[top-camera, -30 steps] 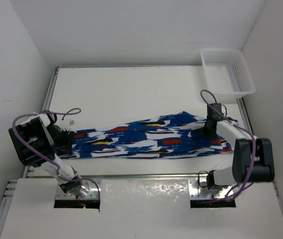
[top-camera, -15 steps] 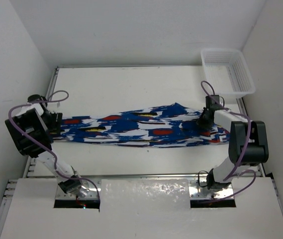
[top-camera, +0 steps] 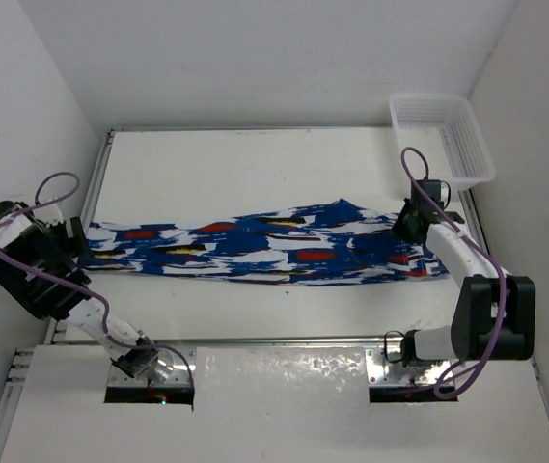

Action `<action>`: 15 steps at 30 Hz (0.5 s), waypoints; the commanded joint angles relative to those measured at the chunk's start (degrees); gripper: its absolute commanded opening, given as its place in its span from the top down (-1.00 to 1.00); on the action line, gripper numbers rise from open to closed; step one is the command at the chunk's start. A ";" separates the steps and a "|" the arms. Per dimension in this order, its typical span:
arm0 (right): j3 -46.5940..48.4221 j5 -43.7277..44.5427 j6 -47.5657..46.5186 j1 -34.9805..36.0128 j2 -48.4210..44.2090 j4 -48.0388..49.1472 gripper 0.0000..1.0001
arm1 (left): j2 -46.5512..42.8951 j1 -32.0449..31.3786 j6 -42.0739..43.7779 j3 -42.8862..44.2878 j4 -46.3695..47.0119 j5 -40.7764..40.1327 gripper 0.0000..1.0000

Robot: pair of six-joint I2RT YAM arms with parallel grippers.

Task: Fold and stack the trousers
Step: Fold the trousers

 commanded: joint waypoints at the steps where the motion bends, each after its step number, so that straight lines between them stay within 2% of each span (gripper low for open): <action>1: 3.46 0.55 -2.07 -0.28 -0.10 -2.18 0.73 | 3.67 -0.96 -0.75 2.66 -1.52 10.09 -0.55; 2: 3.46 0.55 -2.15 -0.28 -0.27 -2.36 0.73 | 5.25 -0.96 -2.14 3.27 -0.65 10.97 -0.65; 5: 3.02 1.08 -2.24 -0.28 -0.89 -2.36 0.73 | 7.80 -1.75 -2.69 3.19 0.59 10.11 -0.66; 10: 2.32 2.22 -2.86 -0.28 -1.59 -2.88 0.73 | 8.25 -5.08 -3.30 -3.03 4.62 7.47 -0.47; 13: 2.49 2.23 -2.77 -0.28 -1.68 -3.06 0.74 | 8.34 -5.70 -4.53 -6.11 7.61 4.22 -0.03; 14: 2.49 2.31 -2.86 -0.28 -1.86 -3.06 0.73 | 8.16 -5.70 -4.71 -6.56 8.15 2.74 0.31; 15: 2.58 2.49 -3.03 -0.28 -1.86 -2.97 0.74 | 8.08 -5.70 -4.53 -6.83 8.41 2.29 0.51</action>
